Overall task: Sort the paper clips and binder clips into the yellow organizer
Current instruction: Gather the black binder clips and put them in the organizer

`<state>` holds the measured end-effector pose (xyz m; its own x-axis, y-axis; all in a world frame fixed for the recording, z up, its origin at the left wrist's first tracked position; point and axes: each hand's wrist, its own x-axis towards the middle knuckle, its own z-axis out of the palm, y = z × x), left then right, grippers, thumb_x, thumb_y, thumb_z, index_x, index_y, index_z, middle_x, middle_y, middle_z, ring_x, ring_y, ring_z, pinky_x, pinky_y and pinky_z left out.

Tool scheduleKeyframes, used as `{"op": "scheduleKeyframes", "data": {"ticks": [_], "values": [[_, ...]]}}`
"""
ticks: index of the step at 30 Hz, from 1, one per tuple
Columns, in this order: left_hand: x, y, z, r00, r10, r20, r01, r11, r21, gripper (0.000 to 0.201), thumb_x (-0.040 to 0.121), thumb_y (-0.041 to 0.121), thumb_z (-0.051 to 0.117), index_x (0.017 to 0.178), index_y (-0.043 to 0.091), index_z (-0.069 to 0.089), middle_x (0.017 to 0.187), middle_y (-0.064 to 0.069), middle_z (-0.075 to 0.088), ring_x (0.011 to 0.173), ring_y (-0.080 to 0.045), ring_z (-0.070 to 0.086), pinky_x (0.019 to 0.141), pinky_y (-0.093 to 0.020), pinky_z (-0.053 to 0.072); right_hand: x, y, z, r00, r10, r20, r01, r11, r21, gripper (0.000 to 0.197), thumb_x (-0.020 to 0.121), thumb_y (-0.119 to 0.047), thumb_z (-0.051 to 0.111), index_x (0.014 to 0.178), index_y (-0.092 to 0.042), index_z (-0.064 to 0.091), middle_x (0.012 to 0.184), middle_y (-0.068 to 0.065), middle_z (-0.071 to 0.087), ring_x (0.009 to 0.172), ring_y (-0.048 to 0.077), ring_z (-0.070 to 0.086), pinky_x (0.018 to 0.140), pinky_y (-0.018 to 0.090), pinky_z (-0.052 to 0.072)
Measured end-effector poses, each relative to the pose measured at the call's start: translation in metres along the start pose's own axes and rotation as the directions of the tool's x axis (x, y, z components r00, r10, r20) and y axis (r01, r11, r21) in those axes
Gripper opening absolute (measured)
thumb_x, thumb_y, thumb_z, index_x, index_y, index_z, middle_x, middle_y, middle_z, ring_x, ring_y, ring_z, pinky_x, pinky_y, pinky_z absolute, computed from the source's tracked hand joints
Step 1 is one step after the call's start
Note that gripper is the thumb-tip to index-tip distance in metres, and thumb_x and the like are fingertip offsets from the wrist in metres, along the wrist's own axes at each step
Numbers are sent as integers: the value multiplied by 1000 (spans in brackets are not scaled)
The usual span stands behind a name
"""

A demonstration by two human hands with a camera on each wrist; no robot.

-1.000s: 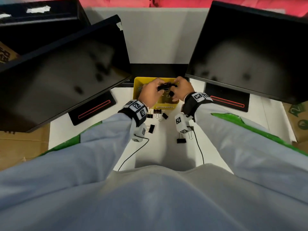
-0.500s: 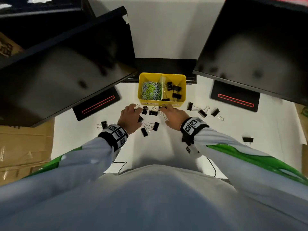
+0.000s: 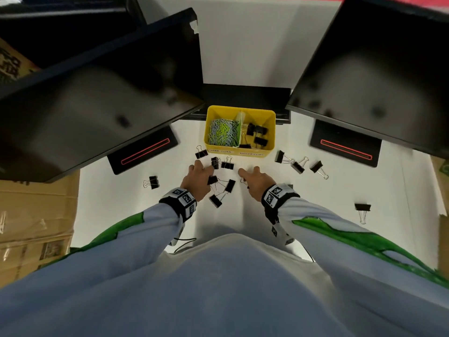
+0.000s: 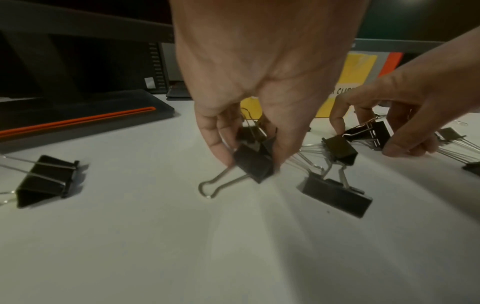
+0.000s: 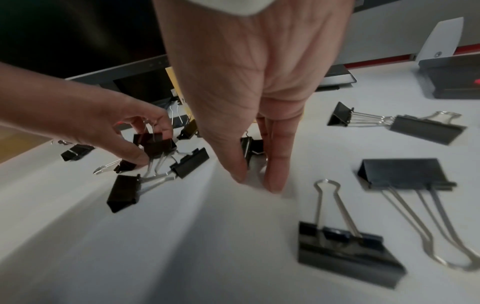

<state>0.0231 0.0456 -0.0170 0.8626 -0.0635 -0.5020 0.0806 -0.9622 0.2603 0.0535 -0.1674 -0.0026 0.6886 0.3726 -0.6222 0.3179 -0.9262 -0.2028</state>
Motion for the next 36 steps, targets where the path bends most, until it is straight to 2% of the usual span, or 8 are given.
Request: {"op": "scheduleKeyframes", "data": {"ticks": [5,10,15,24,27,29,31,36], "values": [[-4,7,6,998,55,8,-54,996,-74,34,78,2,56,108,14,47,112,-14,39,91,-34,51,76,-47,53,-3,5,8,1000,-7,6,7,1000,-14,62,92,-14,48,146,-32,22,127,20,44,101,37,59,71,33,43],[-10,11,-1,997,73,-3,-72,980,-186,28,82,4,55,109,12,51,105,-12,44,79,-36,58,67,-31,42,-4,4,7,1000,-8,-7,8,1000,15,61,91,-16,48,146,-29,26,128,18,49,109,36,57,82,34,46],[-17,10,-7,997,56,-51,-68,960,-272,28,81,8,60,107,17,53,95,-6,48,83,-30,58,68,-32,46,-4,3,2,999,15,48,-18,998,61,70,86,-11,56,146,-25,22,115,14,60,100,33,61,71,30,45],[-20,42,-40,967,108,-229,-203,873,-445,27,83,19,67,108,20,56,107,-1,62,92,-17,61,80,-27,50,-23,24,-3,993,114,-2,-111,966,233,69,86,-34,63,139,-14,24,110,16,62,94,35,62,68,33,44],[-11,71,-63,950,117,-289,-255,827,-502,28,85,19,68,111,16,56,107,1,64,93,-14,62,78,-26,53,-35,30,-20,995,96,-15,-79,892,445,40,86,-33,64,110,-20,34,95,11,60,66,25,63,52,28,46],[-1,91,-80,941,94,-324,-259,816,-517,33,87,19,67,118,13,55,103,5,60,85,-13,61,69,-21,52,-40,34,-36,991,99,-87,-27,799,601,30,86,-25,64,96,-21,36,86,12,65,52,24,66,44,29,51],[15,106,-95,934,42,-355,-236,820,-522,37,87,20,67,121,12,54,104,5,58,81,-12,59,68,-21,51,-43,37,-58,964,147,-219,44,731,681,24,88,-19,62,94,-22,39,83,11,67,52,20,69,50,30,55],[56,129,-107,947,15,-320,-165,878,-449,37,84,18,68,118,15,54,117,-7,62,105,-21,60,90,-30,51,-26,44,-111,886,268,-380,91,701,707,20,92,-21,61,99,-18,43,79,6,68,58,16,70,52,25,55]]}}
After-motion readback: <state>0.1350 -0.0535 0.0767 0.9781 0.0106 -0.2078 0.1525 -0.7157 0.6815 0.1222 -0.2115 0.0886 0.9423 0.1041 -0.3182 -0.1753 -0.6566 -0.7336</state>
